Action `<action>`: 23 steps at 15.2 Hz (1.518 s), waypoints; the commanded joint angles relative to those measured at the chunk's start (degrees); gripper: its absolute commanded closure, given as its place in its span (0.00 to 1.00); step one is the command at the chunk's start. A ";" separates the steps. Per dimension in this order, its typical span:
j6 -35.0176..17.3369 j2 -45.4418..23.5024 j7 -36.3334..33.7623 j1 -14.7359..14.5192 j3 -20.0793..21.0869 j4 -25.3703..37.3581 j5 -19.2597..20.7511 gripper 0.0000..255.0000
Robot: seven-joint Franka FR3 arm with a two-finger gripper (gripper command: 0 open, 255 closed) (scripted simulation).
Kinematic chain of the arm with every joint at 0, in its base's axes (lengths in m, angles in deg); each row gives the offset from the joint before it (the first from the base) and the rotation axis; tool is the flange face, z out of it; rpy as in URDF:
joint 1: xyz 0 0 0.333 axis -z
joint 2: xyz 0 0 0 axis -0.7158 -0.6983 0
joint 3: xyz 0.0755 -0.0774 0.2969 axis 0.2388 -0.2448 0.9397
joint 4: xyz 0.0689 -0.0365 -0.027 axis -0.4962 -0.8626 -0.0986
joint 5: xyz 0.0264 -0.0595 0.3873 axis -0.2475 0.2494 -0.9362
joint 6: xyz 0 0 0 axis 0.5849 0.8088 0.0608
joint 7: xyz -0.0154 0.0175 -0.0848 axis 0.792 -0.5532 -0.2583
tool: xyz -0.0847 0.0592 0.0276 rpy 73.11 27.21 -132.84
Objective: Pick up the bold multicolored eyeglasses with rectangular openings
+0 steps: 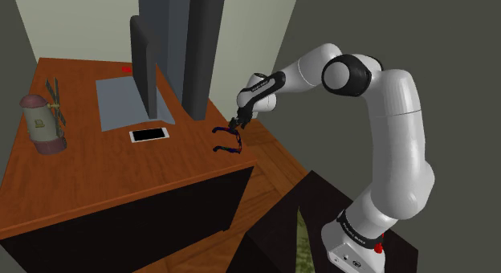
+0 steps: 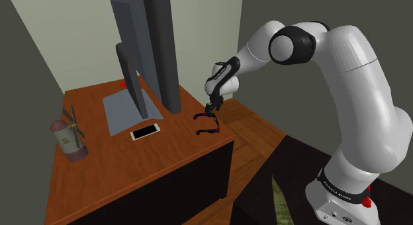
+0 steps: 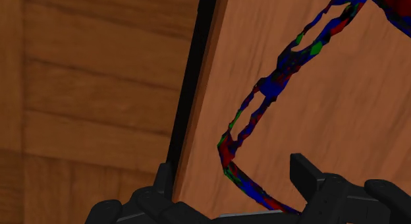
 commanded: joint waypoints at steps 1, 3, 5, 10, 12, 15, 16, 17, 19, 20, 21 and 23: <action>-0.92 -1.33 0.13 0.09 0.15 0.44 -0.13 0.00; -1.61 -2.33 0.23 0.17 0.26 0.76 -0.22 0.00; -1.59 -2.31 0.24 0.18 0.26 0.76 -0.22 1.00; -1.58 -2.35 0.26 0.20 0.26 0.81 -0.22 1.00; -1.59 -2.35 0.26 0.21 0.26 0.80 -0.22 1.00; -1.17 -1.69 0.17 0.12 0.19 0.55 -0.16 1.00; -0.74 -1.05 0.10 0.07 0.12 0.34 -0.10 1.00; -0.30 -0.41 0.03 0.02 0.05 0.14 -0.04 1.00; 0.62 0.83 -0.10 -0.08 -0.10 -0.18 0.09 1.00; 1.08 1.44 -0.17 -0.13 -0.17 -0.33 0.16 1.00; 1.55 2.05 -0.25 -0.18 -0.24 -0.47 0.22 1.00; 2.51 3.25 -0.39 -0.28 -0.39 -0.71 0.36 1.00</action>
